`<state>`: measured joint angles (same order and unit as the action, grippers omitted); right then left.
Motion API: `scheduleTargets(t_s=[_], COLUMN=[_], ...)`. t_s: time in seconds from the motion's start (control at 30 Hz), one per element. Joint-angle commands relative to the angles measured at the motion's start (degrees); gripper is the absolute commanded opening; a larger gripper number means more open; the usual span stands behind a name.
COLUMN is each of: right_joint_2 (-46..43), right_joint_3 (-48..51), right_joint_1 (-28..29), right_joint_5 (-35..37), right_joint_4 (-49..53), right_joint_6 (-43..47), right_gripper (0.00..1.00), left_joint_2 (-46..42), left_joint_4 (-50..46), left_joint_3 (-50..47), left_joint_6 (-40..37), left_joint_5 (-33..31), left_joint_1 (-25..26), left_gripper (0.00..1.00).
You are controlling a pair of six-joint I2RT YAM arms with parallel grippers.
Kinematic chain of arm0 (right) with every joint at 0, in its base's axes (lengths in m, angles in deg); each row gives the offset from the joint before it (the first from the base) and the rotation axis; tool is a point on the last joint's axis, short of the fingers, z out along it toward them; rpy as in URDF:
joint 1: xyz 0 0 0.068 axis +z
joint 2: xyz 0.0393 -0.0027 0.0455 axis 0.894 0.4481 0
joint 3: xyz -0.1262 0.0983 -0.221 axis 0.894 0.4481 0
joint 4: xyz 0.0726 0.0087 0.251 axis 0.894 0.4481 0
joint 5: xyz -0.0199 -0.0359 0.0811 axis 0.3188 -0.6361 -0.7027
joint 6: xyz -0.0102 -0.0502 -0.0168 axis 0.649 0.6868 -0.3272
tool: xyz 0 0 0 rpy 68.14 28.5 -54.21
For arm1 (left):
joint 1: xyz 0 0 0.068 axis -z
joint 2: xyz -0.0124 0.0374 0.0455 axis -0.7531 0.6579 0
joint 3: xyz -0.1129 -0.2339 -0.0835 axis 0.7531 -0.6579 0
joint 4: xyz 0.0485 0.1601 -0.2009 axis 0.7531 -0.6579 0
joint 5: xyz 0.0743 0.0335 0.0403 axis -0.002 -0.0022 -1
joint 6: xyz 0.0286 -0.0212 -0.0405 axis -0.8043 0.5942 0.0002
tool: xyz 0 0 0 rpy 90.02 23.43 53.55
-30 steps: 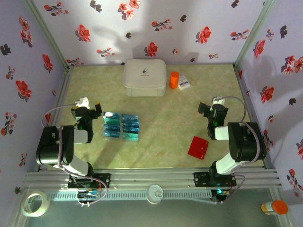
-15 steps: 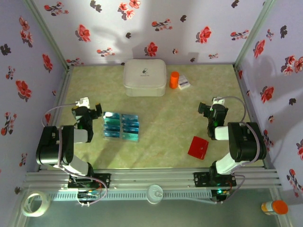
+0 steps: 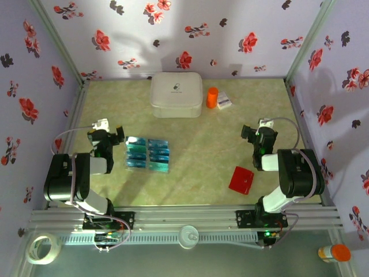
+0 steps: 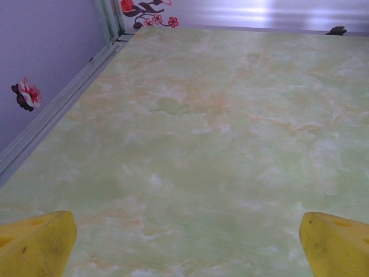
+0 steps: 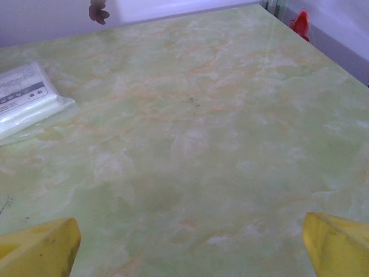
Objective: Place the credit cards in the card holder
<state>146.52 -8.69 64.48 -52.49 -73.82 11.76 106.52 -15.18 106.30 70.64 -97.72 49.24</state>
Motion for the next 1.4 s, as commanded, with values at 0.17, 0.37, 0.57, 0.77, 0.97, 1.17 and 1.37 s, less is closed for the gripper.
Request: scheduleTargets(t_s=[0.17,0.37,0.57,0.77,0.97,1.17,1.37], right_joint_2=[-0.6,-13.7,-19.3,-20.8,-23.6,-19.0,-10.2], right_joint_3=[-0.2,-7.3,-20.7,-23.3,-24.8,-24.0,-24.2], right_joint_1=[-0.6,-0.6,-1.2,-0.2,18.6,41.0,57.0], right_joint_5=[-0.3,4.3,5.4,-24.4,-20.0,-9.0,2.3], right_joint_4=[-1.3,20.0,45.0,44.6,58.2,64.7,64.5], right_joint_6=[0.5,-2.8,-28.9,-30.9,-22.7,-18.4,-17.7], right_gripper=[0.99,0.99,0.99,0.97,0.91,0.86,0.89], left_joint_2=[0.3,-10.5,-20.1,-23.1,-26.6,-32.7,-34.7], left_joint_4=[0.8,-18.0,-36.5,-66.7,-75.7,-74.6,-70.5], left_joint_3=[0.7,6.6,14.9,29.5,28.0,18.7,12.6], left_joint_6=[-0.9,1.2,12.2,31.1,40.5,45.3,45.8], left_joint_5=[0.3,-3.8,-6.6,2.1,16.5,22.3,26.3], left_joint_1=[0.2,-0.1,-0.2,-0.2,0.4,0.9,1.6], left_gripper=[1.00,1.00,1.00,1.00,1.00,1.00,1.00])
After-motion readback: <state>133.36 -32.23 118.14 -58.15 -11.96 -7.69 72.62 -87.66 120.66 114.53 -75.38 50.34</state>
